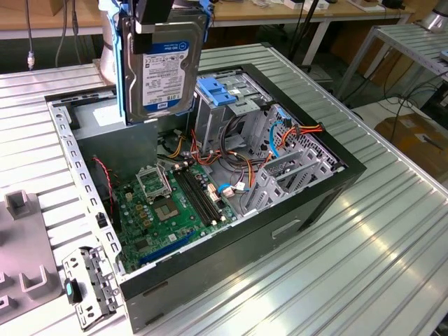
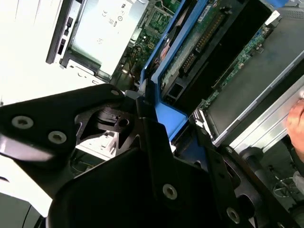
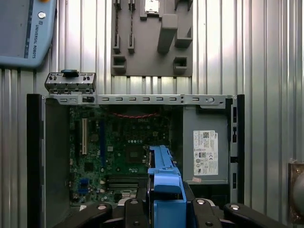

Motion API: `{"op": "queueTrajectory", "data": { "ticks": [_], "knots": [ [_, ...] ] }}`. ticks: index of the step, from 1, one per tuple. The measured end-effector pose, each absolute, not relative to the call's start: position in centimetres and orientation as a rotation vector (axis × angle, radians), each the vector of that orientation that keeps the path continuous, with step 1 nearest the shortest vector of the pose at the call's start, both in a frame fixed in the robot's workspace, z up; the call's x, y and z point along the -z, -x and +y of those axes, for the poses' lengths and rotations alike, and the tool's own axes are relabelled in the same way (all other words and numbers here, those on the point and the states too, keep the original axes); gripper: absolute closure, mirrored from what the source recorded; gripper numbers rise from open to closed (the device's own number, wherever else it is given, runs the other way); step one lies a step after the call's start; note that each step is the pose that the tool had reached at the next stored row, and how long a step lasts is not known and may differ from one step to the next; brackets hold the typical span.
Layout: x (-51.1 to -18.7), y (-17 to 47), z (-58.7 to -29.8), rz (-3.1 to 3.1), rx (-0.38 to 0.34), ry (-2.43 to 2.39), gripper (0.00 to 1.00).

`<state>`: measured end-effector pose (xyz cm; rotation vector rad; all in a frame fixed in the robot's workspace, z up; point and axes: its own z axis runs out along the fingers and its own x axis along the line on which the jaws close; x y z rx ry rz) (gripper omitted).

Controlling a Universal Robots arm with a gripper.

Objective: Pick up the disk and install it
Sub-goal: 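Insert the disk into the insertion slot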

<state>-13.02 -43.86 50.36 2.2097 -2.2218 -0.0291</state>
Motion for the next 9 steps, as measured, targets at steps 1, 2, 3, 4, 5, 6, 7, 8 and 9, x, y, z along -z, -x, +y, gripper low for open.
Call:
{"op": "queueTrajectory", "data": {
  "ticks": [1,2,3,4,5,6,7,8,9],
  "knots": [
    [-50.4,13.0,-44.2,-2.222,0.029,-2.210,0.63],
    [-50.4,13.0,-44.4,-2.222,0.029,-2.209,0.63],
    [-50.4,13.0,-44.7,-2.222,0.028,-2.209,0.63],
    [-50.3,13.0,-45.0,-2.221,0.028,-2.209,0.63],
    [-50.3,13.0,-45.3,-2.222,0.028,-2.209,0.63],
    [-50.3,13.0,-45.8,-2.221,0.028,-2.209,0.63],
    [-50.3,12.9,-46.2,-2.221,0.028,-2.209,0.63],
    [-50.3,12.9,-46.5,-2.221,0.028,-2.209,0.63],
    [-50.3,12.9,-47.0,-2.221,0.028,-2.209,0.63]
  ]
}}
